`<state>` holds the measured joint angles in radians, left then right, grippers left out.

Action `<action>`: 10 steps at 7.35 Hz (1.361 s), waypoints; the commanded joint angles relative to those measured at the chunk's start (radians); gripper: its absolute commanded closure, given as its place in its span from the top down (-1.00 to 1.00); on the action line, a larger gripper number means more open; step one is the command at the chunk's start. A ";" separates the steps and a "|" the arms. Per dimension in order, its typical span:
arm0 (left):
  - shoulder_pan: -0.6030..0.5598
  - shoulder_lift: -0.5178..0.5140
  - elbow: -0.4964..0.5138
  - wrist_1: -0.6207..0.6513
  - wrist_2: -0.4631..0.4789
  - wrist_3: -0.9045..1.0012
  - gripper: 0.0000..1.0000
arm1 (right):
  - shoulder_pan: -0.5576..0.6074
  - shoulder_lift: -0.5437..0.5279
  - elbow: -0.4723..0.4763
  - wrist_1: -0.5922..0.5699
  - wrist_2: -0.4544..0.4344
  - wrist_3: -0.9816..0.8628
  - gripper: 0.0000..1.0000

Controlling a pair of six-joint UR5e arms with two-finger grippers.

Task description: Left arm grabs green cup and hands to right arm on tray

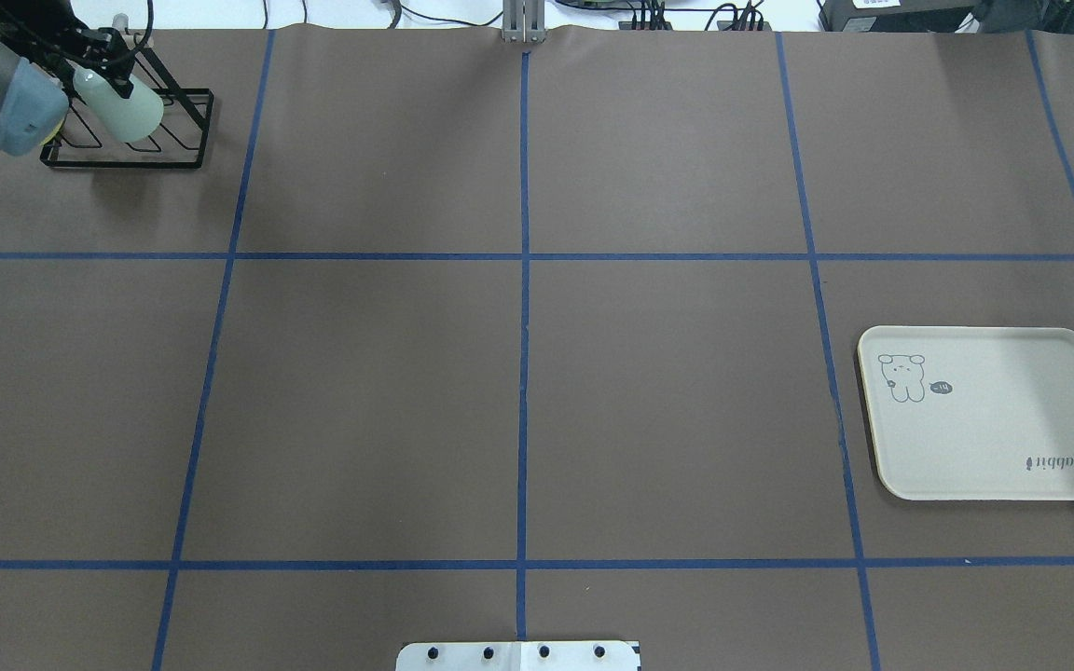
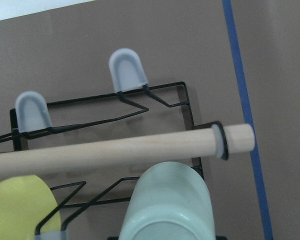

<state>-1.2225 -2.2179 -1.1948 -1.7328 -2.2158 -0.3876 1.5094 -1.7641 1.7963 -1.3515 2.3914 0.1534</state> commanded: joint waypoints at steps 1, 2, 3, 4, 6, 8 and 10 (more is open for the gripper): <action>-0.040 0.068 -0.137 0.054 -0.041 0.007 -1.00 | -0.002 0.002 0.000 0.000 0.000 0.000 1.00; -0.041 0.111 -0.222 0.090 -0.041 0.007 -1.00 | -0.005 0.002 0.000 0.006 0.000 0.000 1.00; -0.041 0.138 -0.347 0.202 -0.039 0.007 -1.00 | -0.006 0.002 0.000 0.027 0.000 0.002 1.00; -0.040 0.130 -0.435 0.317 -0.038 0.006 -1.00 | -0.012 0.003 0.000 0.028 0.000 0.002 1.00; -0.034 0.115 -0.534 0.345 -0.089 -0.148 -1.00 | -0.031 0.014 0.002 0.031 0.020 0.006 1.00; 0.018 0.093 -0.609 0.259 -0.236 -0.435 -1.00 | -0.043 0.044 0.000 0.031 0.150 0.012 1.00; 0.096 0.090 -0.627 -0.043 -0.317 -0.866 -1.00 | -0.061 0.102 0.000 0.029 0.274 0.014 1.00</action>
<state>-1.1782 -2.1256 -1.8071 -1.5911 -2.4873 -0.9825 1.4601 -1.7036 1.7965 -1.3210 2.5955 0.1654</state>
